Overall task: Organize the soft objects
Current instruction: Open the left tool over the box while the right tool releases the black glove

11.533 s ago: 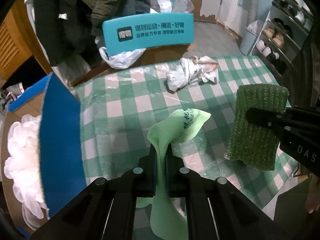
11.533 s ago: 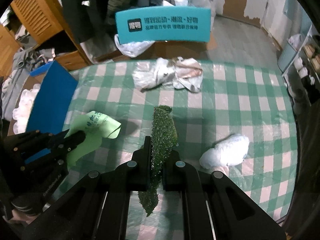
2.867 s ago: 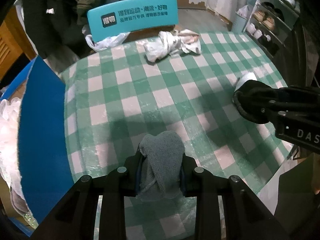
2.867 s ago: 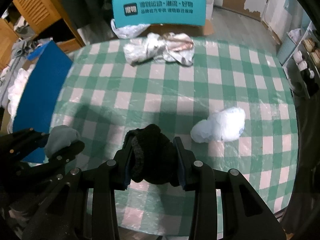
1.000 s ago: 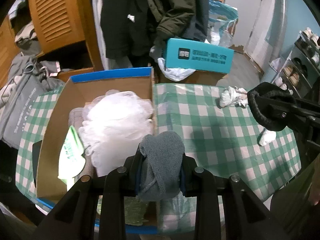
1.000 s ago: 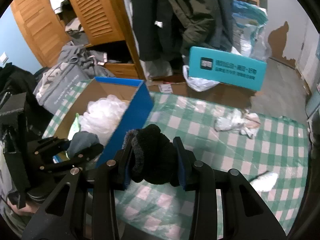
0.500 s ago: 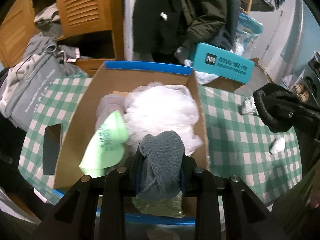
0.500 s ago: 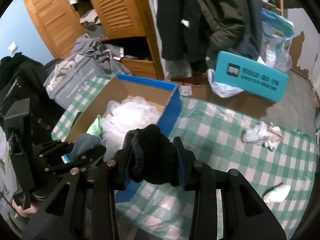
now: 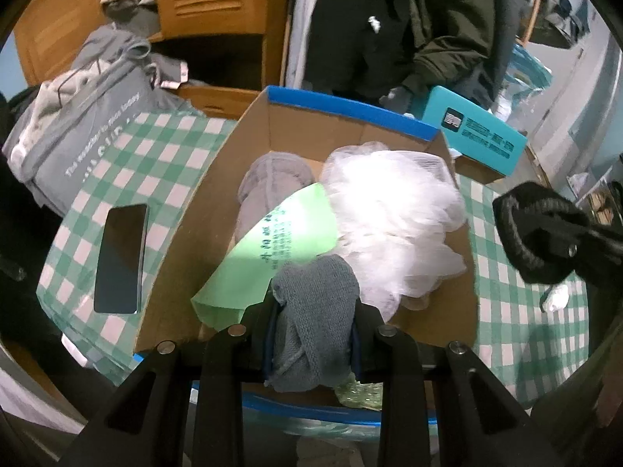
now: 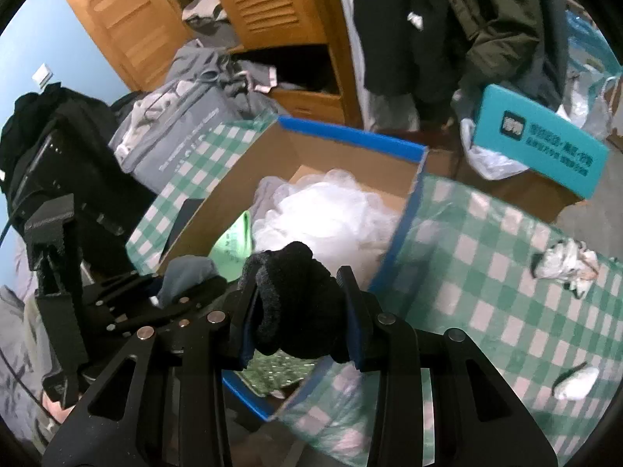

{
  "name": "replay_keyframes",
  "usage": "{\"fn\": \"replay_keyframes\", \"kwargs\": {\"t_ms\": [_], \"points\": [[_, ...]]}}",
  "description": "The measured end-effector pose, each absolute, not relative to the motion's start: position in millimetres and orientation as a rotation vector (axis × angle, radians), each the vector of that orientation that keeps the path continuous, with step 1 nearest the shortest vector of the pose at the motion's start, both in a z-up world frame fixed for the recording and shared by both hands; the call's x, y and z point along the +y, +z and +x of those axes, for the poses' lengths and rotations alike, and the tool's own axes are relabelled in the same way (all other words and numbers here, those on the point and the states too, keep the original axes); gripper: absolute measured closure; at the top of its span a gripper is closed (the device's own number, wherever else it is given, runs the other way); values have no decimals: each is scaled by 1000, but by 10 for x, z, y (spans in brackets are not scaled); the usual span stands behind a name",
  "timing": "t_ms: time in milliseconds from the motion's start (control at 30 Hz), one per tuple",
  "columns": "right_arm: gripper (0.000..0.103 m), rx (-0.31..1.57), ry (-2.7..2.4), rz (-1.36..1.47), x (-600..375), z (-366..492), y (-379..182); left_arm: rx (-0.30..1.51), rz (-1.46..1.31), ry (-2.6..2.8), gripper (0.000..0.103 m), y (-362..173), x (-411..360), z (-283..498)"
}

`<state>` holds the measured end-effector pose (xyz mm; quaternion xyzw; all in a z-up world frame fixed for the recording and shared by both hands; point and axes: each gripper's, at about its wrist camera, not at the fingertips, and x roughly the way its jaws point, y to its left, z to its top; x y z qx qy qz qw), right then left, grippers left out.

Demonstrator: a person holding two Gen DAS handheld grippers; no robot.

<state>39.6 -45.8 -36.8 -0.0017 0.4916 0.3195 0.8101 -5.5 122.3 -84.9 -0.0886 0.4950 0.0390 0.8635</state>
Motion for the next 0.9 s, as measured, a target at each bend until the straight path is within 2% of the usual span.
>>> {"fn": "replay_keyframes", "kwargs": {"t_ms": [200, 400, 533, 600, 667, 767, 900], "points": [[67, 1084, 709, -24, -246, 373, -468, 1051, -203, 103, 74, -915, 1323, -25], [64, 1151, 745, -27, -106, 388, -628, 1044, -243, 122, 67, -919, 1400, -39], [59, 1174, 735, -8, -109, 409, -664, 1047, -254, 135, 55, -927, 1438, -39], [49, 1170, 727, 4, -134, 417, -645, 1043, -258, 138, 52, -916, 1447, -44], [47, 1161, 716, 21, -170, 431, -613, 1033, -257, 138, 43, -895, 1443, -53], [41, 1151, 703, 34, -214, 449, -564, 1011, -253, 139, 36, -851, 1427, -62], [39, 1134, 679, 28, -283, 450, -511, 994, -255, 126, 31, -805, 1380, -74]]}}
